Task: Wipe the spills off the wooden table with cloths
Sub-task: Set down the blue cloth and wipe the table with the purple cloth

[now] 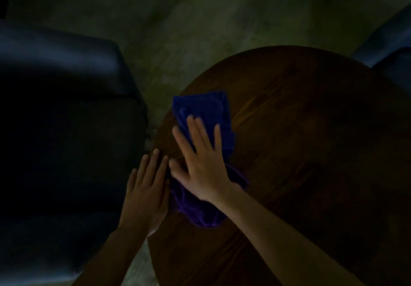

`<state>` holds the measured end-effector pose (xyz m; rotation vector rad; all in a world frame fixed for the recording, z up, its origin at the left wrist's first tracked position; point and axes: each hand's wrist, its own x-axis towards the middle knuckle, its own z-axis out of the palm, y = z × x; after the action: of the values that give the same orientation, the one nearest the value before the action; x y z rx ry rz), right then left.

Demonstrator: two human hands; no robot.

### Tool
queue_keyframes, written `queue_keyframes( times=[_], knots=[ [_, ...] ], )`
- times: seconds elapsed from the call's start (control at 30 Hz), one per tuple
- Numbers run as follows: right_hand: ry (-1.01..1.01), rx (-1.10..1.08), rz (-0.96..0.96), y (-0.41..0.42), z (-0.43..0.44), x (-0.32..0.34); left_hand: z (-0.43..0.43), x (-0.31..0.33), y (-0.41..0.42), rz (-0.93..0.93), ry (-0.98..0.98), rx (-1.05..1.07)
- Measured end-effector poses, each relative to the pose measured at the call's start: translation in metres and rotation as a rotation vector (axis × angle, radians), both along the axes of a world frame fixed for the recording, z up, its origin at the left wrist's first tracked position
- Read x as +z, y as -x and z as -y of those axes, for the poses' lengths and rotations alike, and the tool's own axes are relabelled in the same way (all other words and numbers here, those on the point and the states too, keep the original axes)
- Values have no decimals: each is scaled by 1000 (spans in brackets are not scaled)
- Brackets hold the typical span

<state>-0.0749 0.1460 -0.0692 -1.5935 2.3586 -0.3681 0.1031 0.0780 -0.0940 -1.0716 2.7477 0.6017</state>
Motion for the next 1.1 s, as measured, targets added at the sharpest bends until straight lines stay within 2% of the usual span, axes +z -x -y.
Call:
queue_keyframes(
  times=[0.07,0.17,0.27,0.33,0.37,0.4,0.43,0.5,0.57,0.63,0.67,0.73,0.83,0.9,0.93,0.97,1.0,1.1],
  knots=[
    [-50,158,41,-21,-45,-4,0,-6,-1,-3,88,-7],
    [-161,259,62,-19,-106,-14,-2,-12,1,0,171,-10],
    [-221,488,70,23,-135,-11,-18,-12,9,-16,290,-73],
    [-214,688,32,76,-142,-6,-39,-9,21,-5,279,-101],
    [-192,717,12,107,-142,-7,-50,-8,25,12,265,-117],
    [-175,652,-16,140,-143,-10,-62,-9,32,24,249,-141],
    [-146,488,-43,174,-142,-14,-76,-11,39,26,237,-163],
    [-76,-19,-54,238,-136,-16,-100,-16,51,24,221,-193],
    [-110,-455,4,269,-124,-13,-114,-19,59,43,204,-197],
    [-147,-560,72,256,-109,-12,-120,-22,66,68,203,-174],
    [-127,-496,43,236,-109,-14,-122,-22,67,77,214,-155],
    [-7,-232,-7,176,-126,-17,-122,-22,67,79,239,-121],
    [-47,447,74,96,-196,-14,-125,-24,69,76,223,-89],
    [-69,772,87,107,-234,-14,-129,-20,75,81,208,-91],
    [-45,790,92,131,-247,-16,-134,-18,81,74,184,-105],
    [-18,709,67,162,-257,-21,-142,-13,91,62,156,-116],
    [7,526,27,196,-265,-26,-151,-9,102,55,123,-125],
    [22,-152,-38,304,-284,-28,-181,-3,144,55,33,-162]
  ],
)
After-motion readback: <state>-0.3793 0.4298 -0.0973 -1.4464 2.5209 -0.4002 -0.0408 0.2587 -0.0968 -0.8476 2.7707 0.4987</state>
